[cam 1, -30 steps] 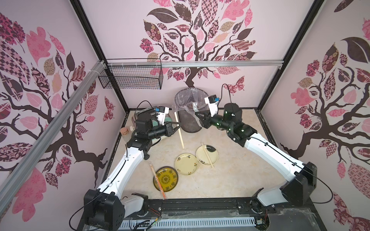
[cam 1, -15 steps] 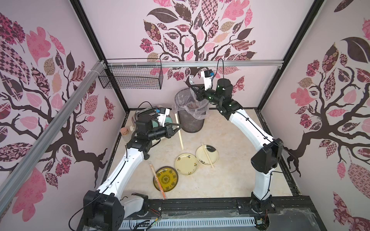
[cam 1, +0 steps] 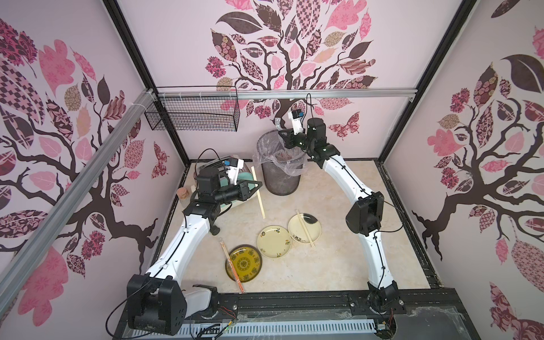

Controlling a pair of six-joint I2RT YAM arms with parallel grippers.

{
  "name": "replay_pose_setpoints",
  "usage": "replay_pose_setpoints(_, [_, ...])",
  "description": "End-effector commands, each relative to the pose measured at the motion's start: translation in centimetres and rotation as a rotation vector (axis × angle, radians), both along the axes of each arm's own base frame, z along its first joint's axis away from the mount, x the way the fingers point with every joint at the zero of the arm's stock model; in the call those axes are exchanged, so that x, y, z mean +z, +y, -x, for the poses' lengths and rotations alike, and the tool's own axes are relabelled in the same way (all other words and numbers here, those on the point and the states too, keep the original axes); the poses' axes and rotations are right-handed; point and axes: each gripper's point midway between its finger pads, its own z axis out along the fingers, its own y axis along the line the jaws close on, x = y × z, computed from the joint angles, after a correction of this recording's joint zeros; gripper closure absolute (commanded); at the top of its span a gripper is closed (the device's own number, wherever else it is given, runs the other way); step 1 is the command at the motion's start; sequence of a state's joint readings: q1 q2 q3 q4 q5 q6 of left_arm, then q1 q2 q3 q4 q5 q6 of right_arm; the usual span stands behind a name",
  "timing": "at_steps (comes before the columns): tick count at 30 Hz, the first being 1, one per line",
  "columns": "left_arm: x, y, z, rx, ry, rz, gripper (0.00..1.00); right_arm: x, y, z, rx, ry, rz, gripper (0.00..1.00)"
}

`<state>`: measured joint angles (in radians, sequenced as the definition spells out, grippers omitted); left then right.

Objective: Remove the packaging of disposable chopsticks
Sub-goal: Place the packet bag in the trash bin.

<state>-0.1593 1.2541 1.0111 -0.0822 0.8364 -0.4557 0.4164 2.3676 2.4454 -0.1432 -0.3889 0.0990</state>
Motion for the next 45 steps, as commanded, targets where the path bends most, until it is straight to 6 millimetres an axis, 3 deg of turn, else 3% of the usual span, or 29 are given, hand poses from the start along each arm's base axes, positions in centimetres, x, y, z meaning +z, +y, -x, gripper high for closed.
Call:
replay_pose_setpoints(1, [-0.3, 0.0, -0.2, -0.012, 0.001, 0.008, 1.0, -2.7, -0.6, -0.9, -0.03, 0.039, 0.075, 1.0])
replay_pose_setpoints(7, [-1.3, 0.0, -0.7, -0.007, 0.029, 0.005, 1.0, -6.4, -0.9, -1.5, -0.045, 0.105, 0.139, 1.0])
replay_pose_setpoints(14, [-1.6, 0.0, -0.9, -0.007, 0.044, 0.01, 1.0, -8.4, -1.8, -1.8, -0.09, 0.133, 0.215, 1.0])
replay_pose_setpoints(15, [-1.5, 0.1, -1.0, -0.005, 0.044, 0.009, 1.0, -10.9, -1.8, -2.2, -0.094, 0.172, 0.239, 1.0])
replay_pose_setpoints(24, [-1.7, 0.1, -1.0, -0.004, 0.056, 0.014, 1.0, -13.7, -2.9, -2.0, -0.119, 0.212, 0.334, 0.97])
replay_pose_setpoints(30, [-1.8, 0.1, -1.2, 0.002, 0.055, 0.01, 1.0, -15.5, -2.5, -2.4, -0.115, 0.24, 0.322, 0.96])
replay_pose_setpoints(36, [-1.9, 0.2, -1.2, 0.002, 0.059, 0.011, 1.0, -17.7, -2.2, -2.7, -0.106, 0.269, 0.322, 0.84])
replay_pose_setpoints(40, [-2.0, 0.2, -1.2, 0.004, 0.062, 0.011, 1.0, -17.5, -2.1, -3.0, -0.117, 0.26, 0.319, 0.68])
replay_pose_setpoints(45, [-1.9, 0.2, -1.2, 0.003, 0.065, 0.014, 1.0, -14.3, -2.4, -3.4, -0.143, 0.198, 0.295, 0.51])
